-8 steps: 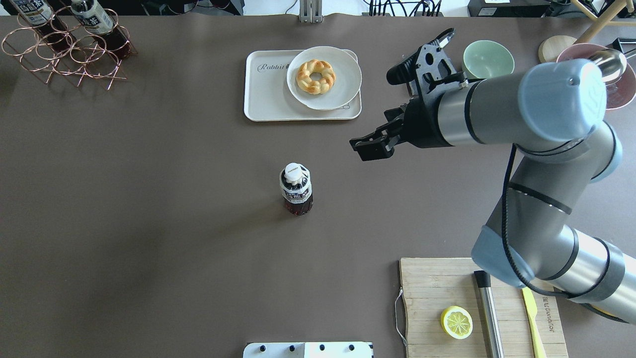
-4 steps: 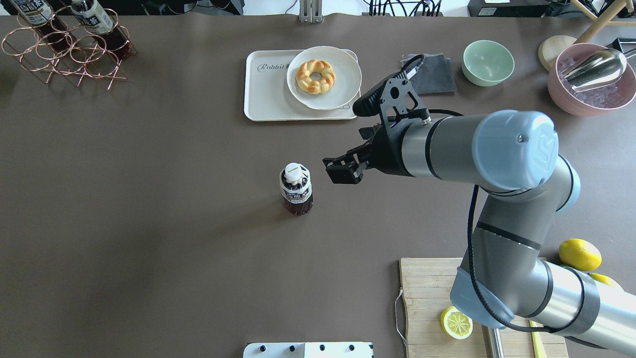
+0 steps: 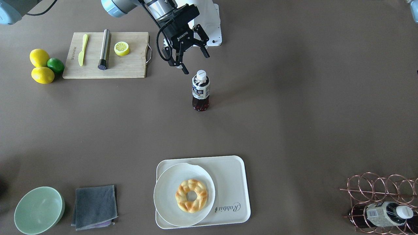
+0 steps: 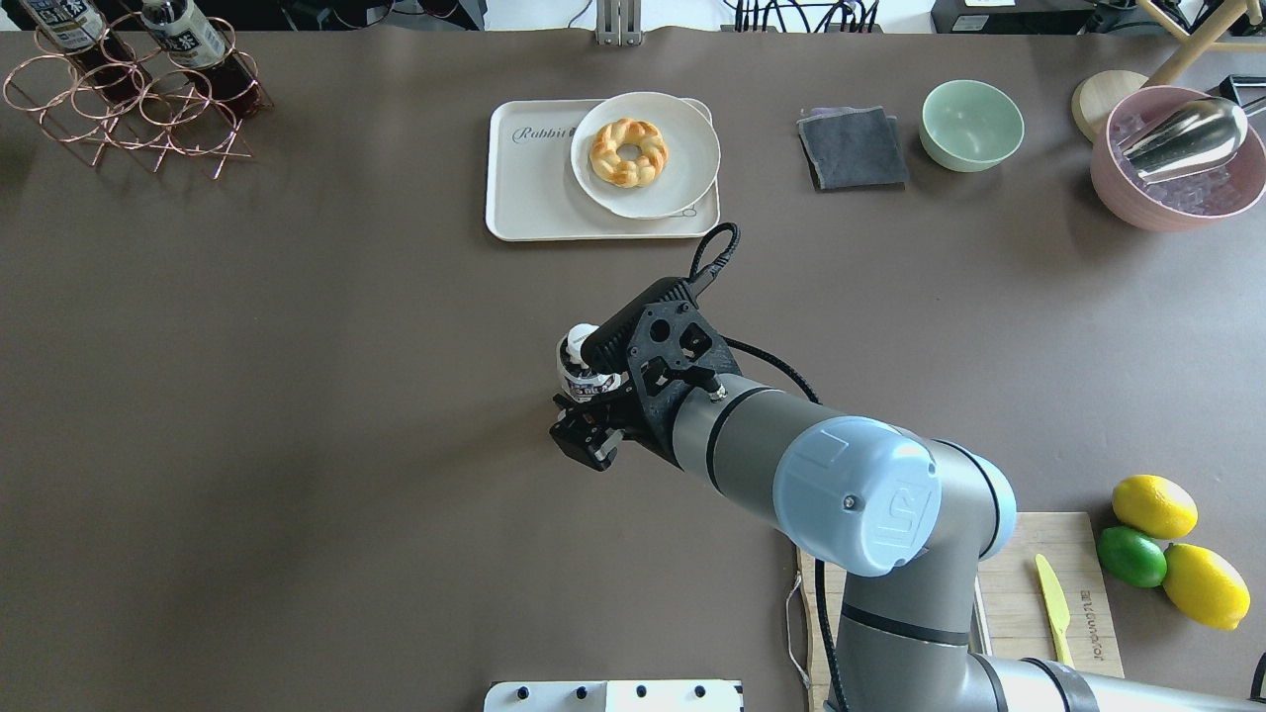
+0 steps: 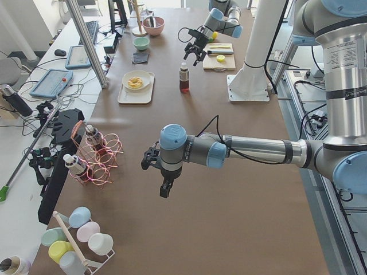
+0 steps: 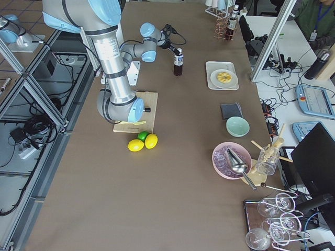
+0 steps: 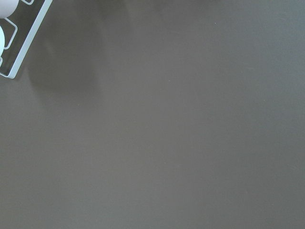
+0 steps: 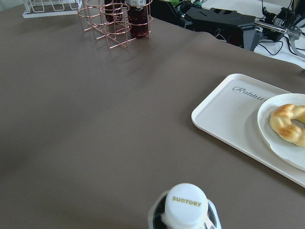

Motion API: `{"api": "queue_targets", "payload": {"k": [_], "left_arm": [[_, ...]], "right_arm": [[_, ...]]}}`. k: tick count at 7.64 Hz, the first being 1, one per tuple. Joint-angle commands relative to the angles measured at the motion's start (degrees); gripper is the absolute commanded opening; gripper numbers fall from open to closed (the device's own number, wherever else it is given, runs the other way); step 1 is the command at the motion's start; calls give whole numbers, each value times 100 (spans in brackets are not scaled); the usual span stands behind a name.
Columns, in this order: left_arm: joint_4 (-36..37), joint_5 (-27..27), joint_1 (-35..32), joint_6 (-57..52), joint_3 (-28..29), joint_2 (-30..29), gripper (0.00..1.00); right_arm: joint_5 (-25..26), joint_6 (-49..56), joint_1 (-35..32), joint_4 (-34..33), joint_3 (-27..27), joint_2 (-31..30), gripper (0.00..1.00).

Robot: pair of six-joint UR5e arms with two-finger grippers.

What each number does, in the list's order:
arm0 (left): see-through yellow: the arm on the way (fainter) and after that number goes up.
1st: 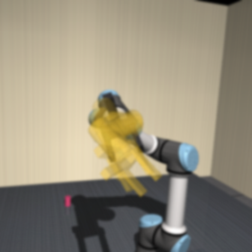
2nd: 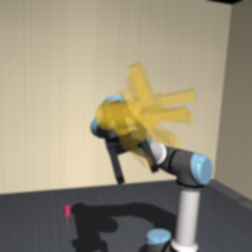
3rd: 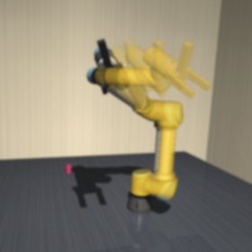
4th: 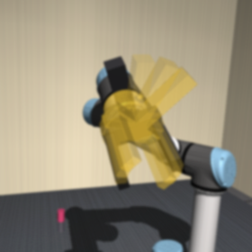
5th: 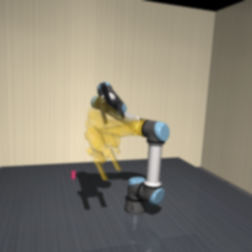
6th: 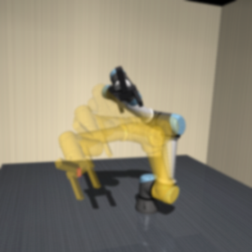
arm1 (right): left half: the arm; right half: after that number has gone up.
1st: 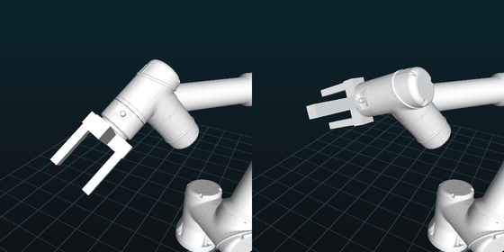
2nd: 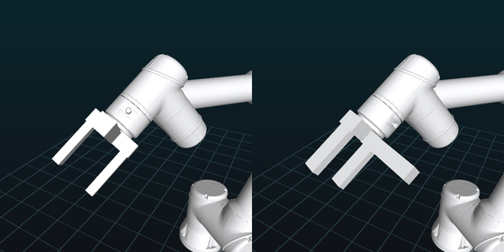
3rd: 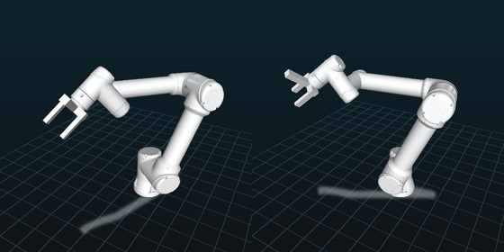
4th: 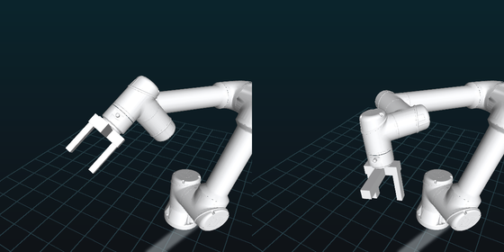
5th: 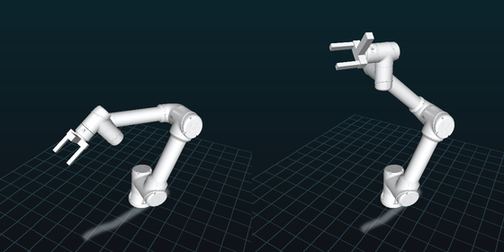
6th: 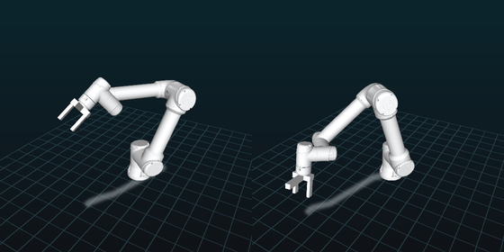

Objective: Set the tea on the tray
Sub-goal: 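Close the right gripper around the tea bottle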

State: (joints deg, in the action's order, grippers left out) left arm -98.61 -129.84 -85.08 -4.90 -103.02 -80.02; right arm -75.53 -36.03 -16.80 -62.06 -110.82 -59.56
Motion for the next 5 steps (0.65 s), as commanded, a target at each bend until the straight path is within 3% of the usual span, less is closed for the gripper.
{"api": "queue_targets", "payload": {"k": [1,5], "left_arm": [[0,3,-9,-2,-7,13,97],[-17,3,-9,-11,-16,13,97]], "right_arm": [[152,8,-25,1,287,285,95],[188,26,-192,9,438,340,88]]}}
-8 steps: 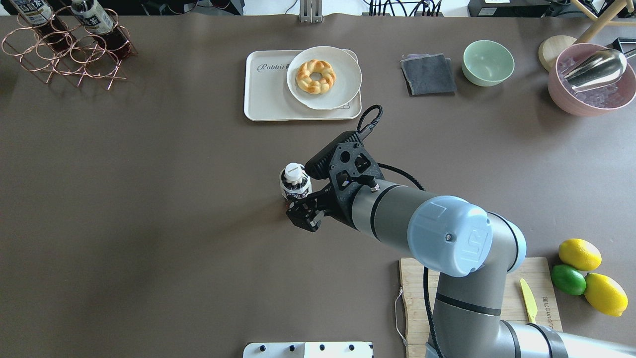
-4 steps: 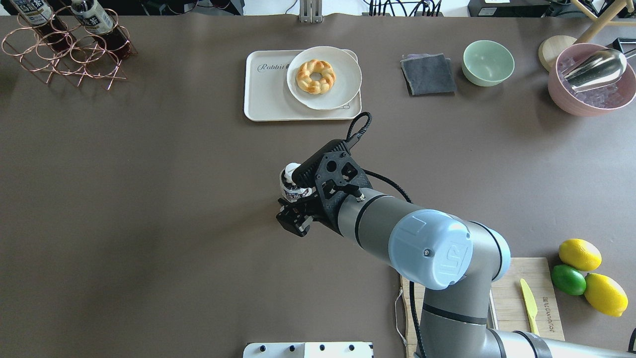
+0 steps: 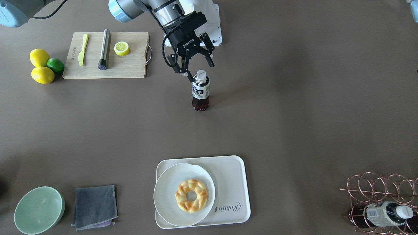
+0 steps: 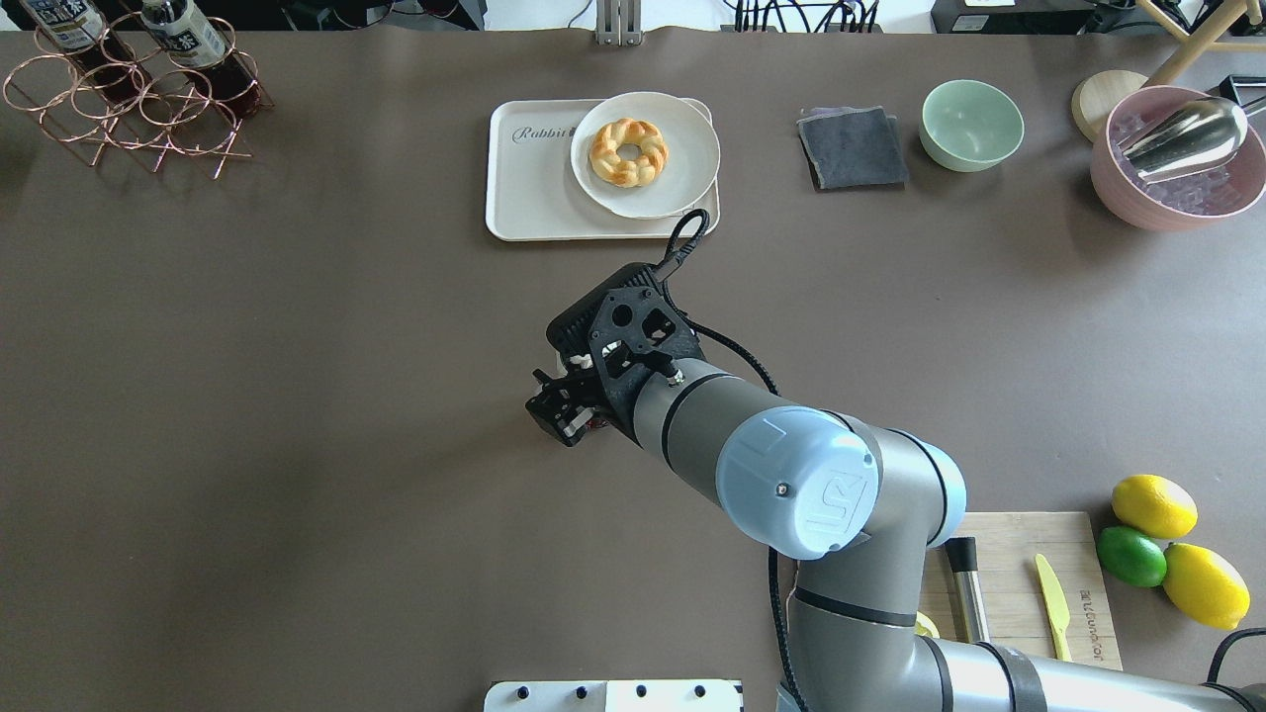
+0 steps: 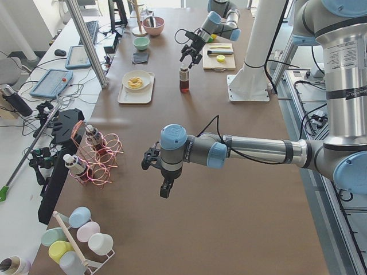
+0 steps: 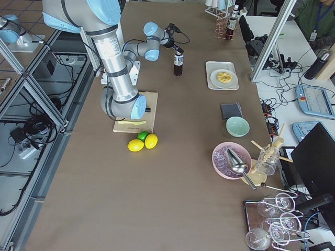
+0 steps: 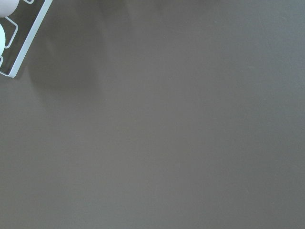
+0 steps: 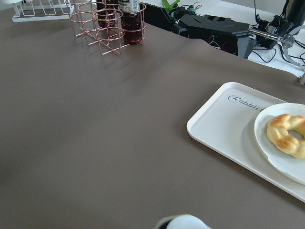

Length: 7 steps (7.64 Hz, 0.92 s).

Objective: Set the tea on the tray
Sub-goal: 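Lift the bottle and carry it toward the white tray with right gripper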

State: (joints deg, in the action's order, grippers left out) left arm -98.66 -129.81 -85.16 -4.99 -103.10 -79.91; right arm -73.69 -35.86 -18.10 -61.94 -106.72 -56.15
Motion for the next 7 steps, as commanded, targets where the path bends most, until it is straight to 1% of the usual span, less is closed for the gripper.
{"api": "queue_targets", "payload": {"k": [1,2,3,4,5,6,7], "left_arm": [[-13,0,0,-2,-26,2,97],[-13,0,0,-2,-26,2,97],[-13,0,0,-2,-26,10,97],[-13,0,0,-2,-35,10,97],[-13,0,-9,-2,-44,10,97],[-21,0,0,-2,-52,10,97],[-47,0,-9,-2,-52,10,97]], "right_arm": [[4,-9,-62,15,72,-2,84],[4,-9,-62,15,72,-10,79],[-4,-17,-53,24,72,-19,79],[-5,-18,-53,24,72,-28,66],[-5,-18,-53,24,72,-19,41],[-13,-26,-53,32,63,-19,10],[-13,-61,-53,33,55,-10,0]]}}
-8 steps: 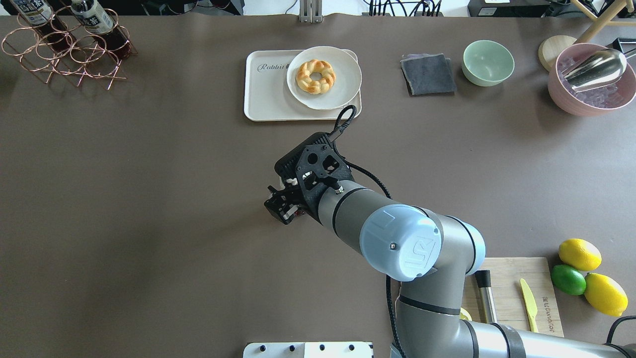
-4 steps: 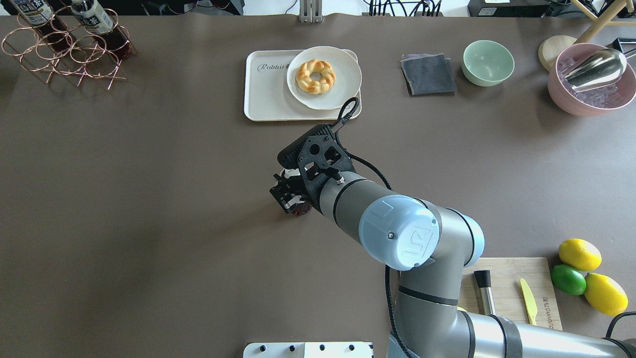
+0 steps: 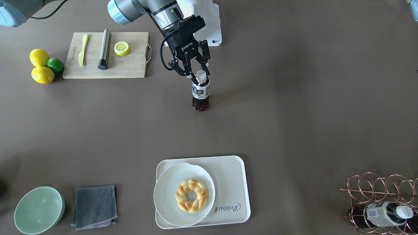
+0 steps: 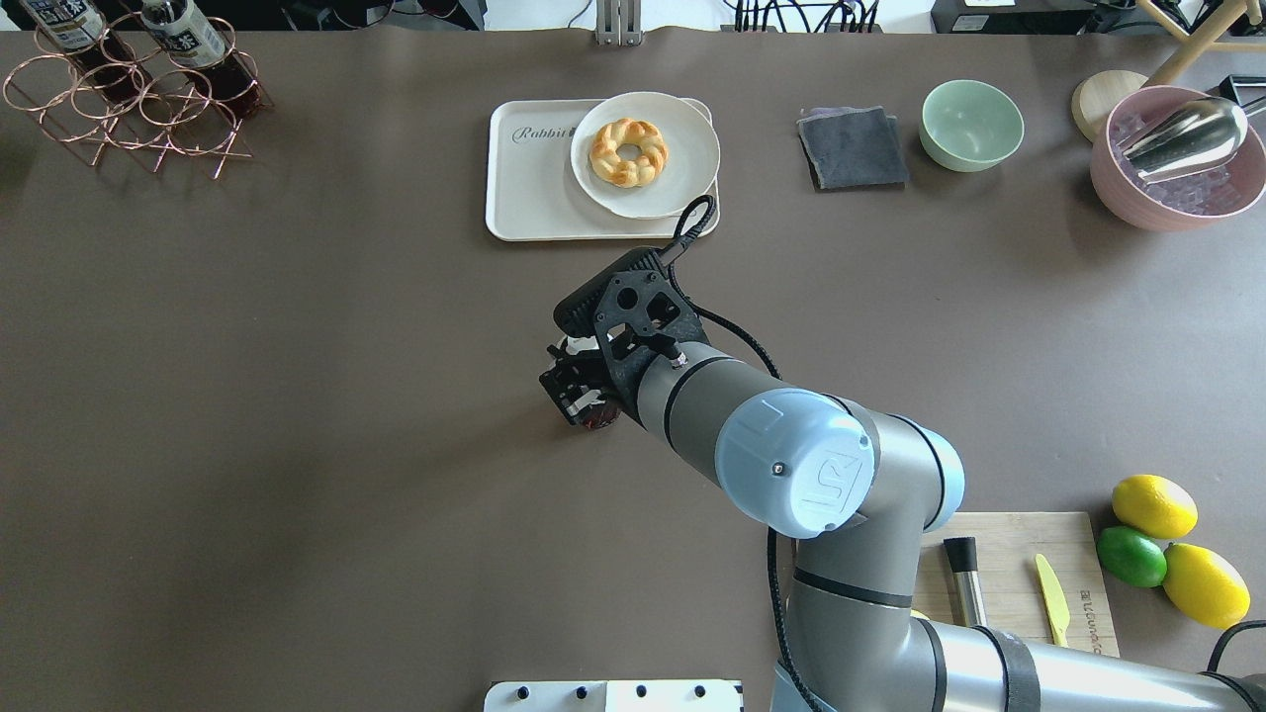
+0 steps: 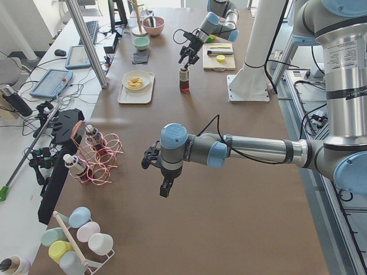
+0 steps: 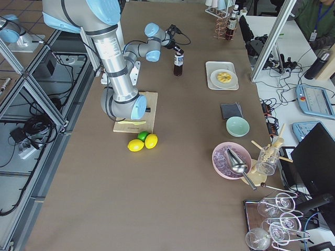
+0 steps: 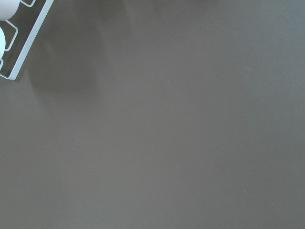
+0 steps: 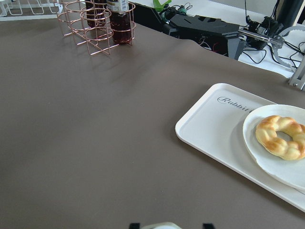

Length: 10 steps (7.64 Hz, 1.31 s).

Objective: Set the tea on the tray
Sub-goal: 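Lift the bottle and carry it toward the white tray with right gripper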

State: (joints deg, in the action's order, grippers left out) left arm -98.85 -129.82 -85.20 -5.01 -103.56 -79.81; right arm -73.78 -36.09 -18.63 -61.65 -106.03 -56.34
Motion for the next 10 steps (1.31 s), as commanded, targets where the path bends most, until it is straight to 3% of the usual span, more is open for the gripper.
{"api": "queue_targets", "payload": {"k": [1,5,8,9,10], "left_arm": [[-177,0,-5,0,28,9,97],[-257,0,-110,0,-16,97,97],[-267,0,-154,0,-24,97,97],[-267,0,-163,0,-33,97,97],[-267,0,-172,9,-33,97,97]], "right_arm": [[-5,-282,-17,4,-40,44,0],[-197,-503,-832,-485,169,709,0],[-626,-977,-1632,-435,2299,2272,0],[-698,-1118,-1826,-270,3307,2912,0],[-699,-1119,-1906,306,4056,3110,0]]}}
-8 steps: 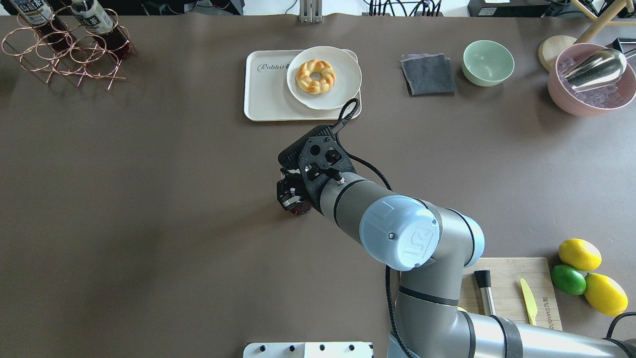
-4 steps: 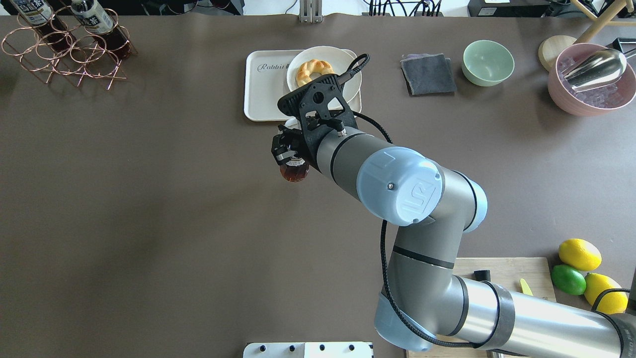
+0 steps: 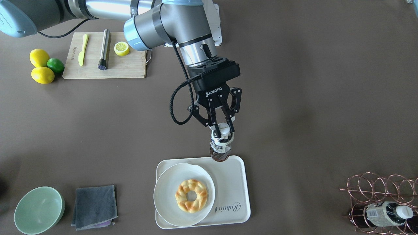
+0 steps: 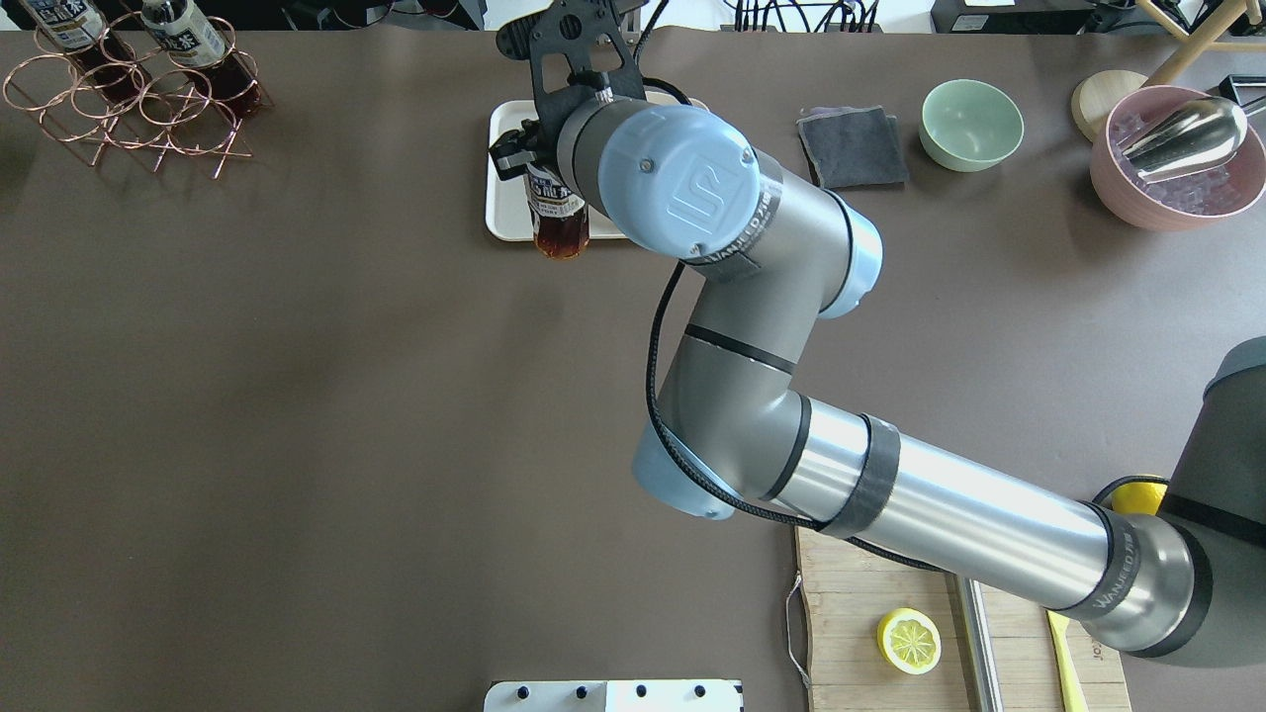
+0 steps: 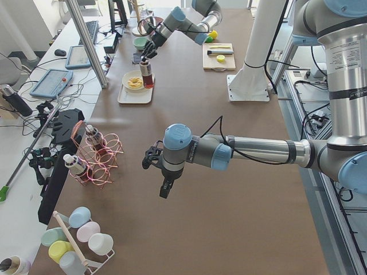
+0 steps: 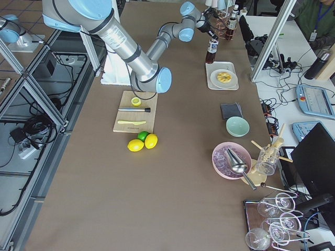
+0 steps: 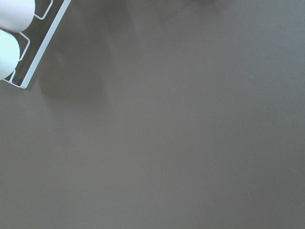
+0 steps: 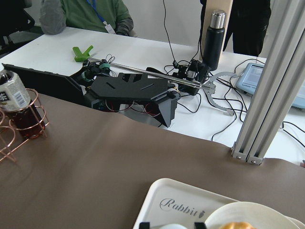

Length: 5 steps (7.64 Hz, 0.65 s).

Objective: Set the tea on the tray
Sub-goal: 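Lift the bottle and carry it toward the white tray with right gripper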

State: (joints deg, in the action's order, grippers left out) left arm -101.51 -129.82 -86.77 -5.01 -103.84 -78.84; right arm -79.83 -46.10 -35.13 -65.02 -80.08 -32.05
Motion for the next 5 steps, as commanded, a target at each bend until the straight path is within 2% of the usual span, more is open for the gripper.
{"api": "queue_targets", "payload": {"k": [1,2,3,5], "left_arm": [[0,0,-24,8,-4,0,97],[0,0,-33,8,-13,-8,97],[0,0,-33,8,-13,-8,97],[0,0,-33,8,-13,-8,97]], "right_arm": [[-85,-119,-292,961,1930,787,0],[-68,-127,-301,982,2318,1032,0],[-68,-127,-301,1112,2478,1060,0],[-42,-127,-240,1158,2550,1061,0]]}}
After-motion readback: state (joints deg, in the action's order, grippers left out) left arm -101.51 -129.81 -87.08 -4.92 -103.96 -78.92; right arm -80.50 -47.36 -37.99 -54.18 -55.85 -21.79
